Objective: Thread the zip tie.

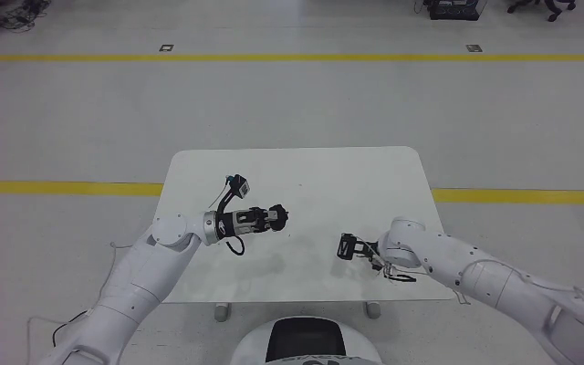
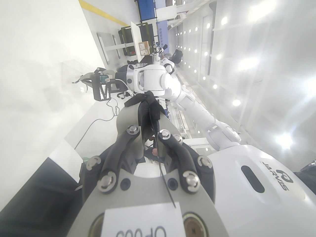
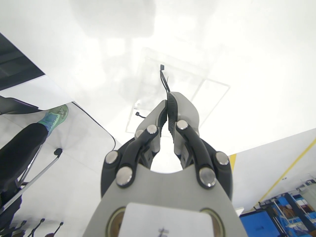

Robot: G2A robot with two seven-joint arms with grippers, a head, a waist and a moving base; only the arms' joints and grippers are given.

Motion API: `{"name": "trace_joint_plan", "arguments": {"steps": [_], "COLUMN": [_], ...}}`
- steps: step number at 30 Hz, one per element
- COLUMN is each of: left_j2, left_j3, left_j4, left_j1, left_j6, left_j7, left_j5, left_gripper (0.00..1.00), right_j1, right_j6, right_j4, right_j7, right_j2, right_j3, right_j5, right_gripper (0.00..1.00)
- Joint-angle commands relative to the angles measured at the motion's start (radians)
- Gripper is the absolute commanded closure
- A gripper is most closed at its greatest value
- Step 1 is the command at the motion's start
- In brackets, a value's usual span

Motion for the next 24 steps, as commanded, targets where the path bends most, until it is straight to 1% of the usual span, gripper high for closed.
{"name": "trace_joint_plan", "arguments": {"steps": [1,4,5,10,17,24], "left_j2": [0.000,0.000,0.000,0.000,0.000,0.000], "left_j3": [0.000,0.000,0.000,0.000,0.000,0.000], "left_j4": [0.000,0.000,0.000,0.000,0.000,0.000], "left_j1": [0.000,0.000,0.000,0.000,0.000,0.000], "left_j6": [0.000,0.000,0.000,0.000,0.000,0.000], "left_j7": [0.000,0.000,0.000,0.000,0.000,0.000], "left_j5": [0.000,0.000,0.000,0.000,0.000,0.000], "left_gripper": [1.00,1.00,1.00,1.00,1.00,1.00], "right_j1": [0.000,0.000,0.000,0.002,0.004,0.006], "right_j6": [0.000,0.000,0.000,0.000,0.000,0.000], "right_j4": [0.012,0.027,0.032,0.056,0.080,0.093], "right_j7": [0.003,0.005,0.008,0.014,0.035,0.046], "right_j2": [-0.007,-0.018,-0.020,-0.036,-0.056,-0.067], "right_j3": [0.000,0.000,0.000,0.000,0.000,0.000], "right_j5": [0.005,0.013,0.015,0.026,0.035,0.039], "right_gripper": [0.99,0.98,0.96,0.96,0.88,0.88]}}
